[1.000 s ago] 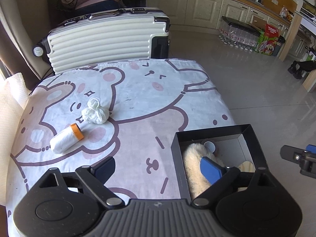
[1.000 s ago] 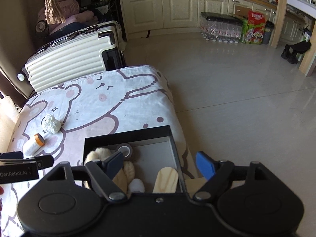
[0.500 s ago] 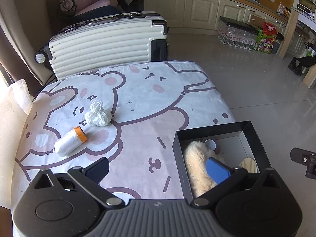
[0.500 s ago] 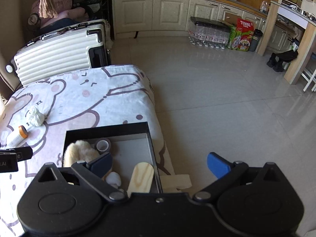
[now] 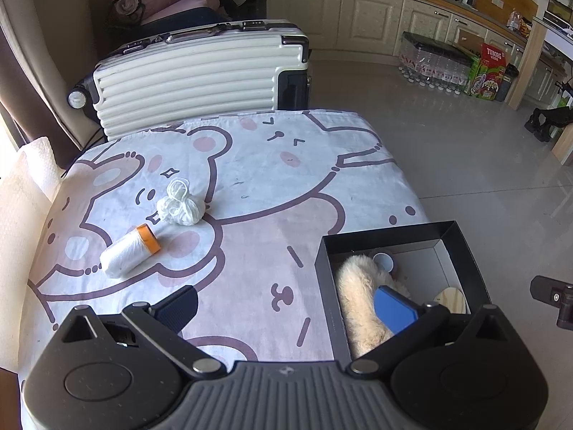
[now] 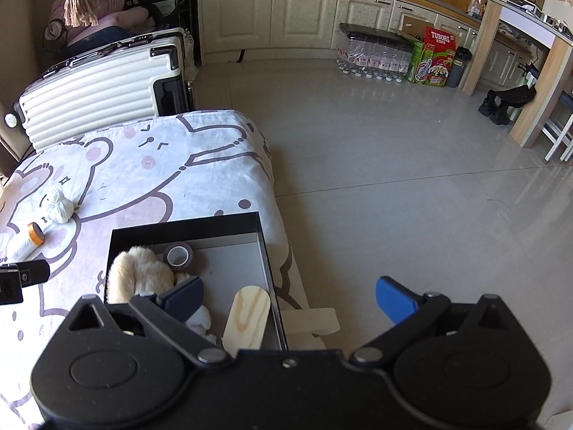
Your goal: Organize objects
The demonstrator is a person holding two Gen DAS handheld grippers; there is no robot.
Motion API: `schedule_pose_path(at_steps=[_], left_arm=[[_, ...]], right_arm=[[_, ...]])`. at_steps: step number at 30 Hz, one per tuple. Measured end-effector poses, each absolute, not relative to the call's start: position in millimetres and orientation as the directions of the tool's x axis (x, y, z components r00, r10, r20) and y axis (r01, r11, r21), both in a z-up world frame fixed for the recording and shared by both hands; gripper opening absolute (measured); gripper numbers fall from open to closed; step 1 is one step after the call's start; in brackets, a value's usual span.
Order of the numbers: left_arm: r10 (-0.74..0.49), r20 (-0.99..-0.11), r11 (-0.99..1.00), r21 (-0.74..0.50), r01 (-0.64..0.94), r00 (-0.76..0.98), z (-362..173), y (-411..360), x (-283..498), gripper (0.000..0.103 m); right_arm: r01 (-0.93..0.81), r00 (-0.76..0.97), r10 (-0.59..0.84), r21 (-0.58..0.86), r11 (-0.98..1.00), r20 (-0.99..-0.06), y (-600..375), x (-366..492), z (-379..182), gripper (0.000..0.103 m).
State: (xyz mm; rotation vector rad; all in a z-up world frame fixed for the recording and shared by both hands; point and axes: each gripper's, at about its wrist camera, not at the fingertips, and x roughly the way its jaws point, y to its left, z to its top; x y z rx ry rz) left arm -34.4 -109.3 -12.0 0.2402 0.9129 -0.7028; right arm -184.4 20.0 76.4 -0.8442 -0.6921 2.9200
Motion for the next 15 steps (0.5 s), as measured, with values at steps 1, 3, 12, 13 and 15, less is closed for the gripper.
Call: schedule_pose_path(at_steps=[1, 3, 12, 13, 15], left_arm=[[-0.454, -0.791, 0.755, -0.098, 0.648, 0.409, -11.9, -108.7, -34.2, 0.103], [-0.455, -0.790, 0.756, -0.099, 0.648, 0.410, -11.5, -107.4, -33.6, 0.103], [-0.454, -0.787, 0.767, -0.106, 0.632, 0.419, -10.6, -95.7, -26.5, 0.103], [-0.451, -0.786, 0.771, -0.105, 0.628, 0.422, -10.5, -93.4, -25.1, 0.103], [-0.446, -0.786, 0.778, -0.104, 0.619, 0.428, -10.6, -87.8, -21.6, 0.103]], right_arm=[[0.098, -0.853, 0.142, -0.421, -0.902, -0.502, 19.9, -184.4, 76.4, 0.103], [0.097, -0.853, 0.142, -0.421, -0.902, -0.502, 19.3, -184.2, 76.3, 0.103], [0.103, -0.857, 0.140, -0.431, -0.896, -0.496, 8.7, -181.6, 73.1, 0.103], [0.107, -0.858, 0.135, -0.430, -0.897, -0.495, 6.4, -181.5, 72.8, 0.103], [0.115, -0.860, 0.126, -0.428, -0.897, -0.495, 1.4, -181.4, 72.1, 0.103]])
